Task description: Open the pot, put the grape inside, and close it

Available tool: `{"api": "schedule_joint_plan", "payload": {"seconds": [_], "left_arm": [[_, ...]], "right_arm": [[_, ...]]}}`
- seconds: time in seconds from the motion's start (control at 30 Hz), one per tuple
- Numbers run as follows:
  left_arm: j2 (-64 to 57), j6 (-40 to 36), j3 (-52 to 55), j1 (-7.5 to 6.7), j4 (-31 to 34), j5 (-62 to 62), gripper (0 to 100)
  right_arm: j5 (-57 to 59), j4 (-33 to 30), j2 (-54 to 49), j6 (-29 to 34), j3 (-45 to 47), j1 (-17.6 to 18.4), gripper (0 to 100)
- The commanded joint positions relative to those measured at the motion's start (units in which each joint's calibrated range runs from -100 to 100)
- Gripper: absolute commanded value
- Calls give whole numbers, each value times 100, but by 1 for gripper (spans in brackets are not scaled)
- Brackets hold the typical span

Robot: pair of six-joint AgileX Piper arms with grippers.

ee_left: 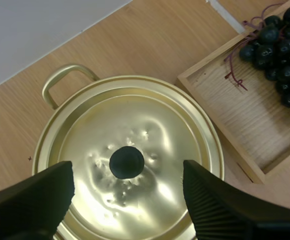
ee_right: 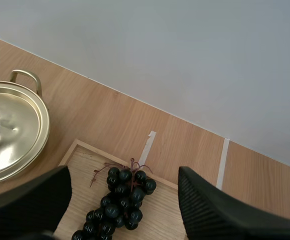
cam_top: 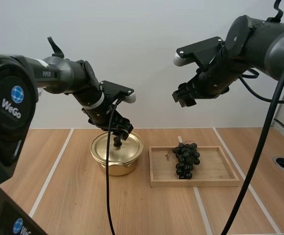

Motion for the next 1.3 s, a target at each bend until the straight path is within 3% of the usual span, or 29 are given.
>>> {"api": "schedule_joint_plan", "payload": {"seconds": [0.0,1.0,1.03,1.1,1.27], "left_arm": [[227,32,-44,-19,-85,-291,100],[1165,62,-673,-19,-85,213,100],[1165,62,-673,-19,-85,228,98],[1165,62,-673,-19,-85,266,86],[1165,62,-673,-19,-85,401,40]], "right_arm": [[-37,-39,-25,16,-63,10,100],[-37,-16,-20,16,-63,10,100],[-37,-16,-20,16,-63,10,100],[-37,-16,-20,16,-63,10,100],[-37,-16,-20,16,-63,10,100]]}}
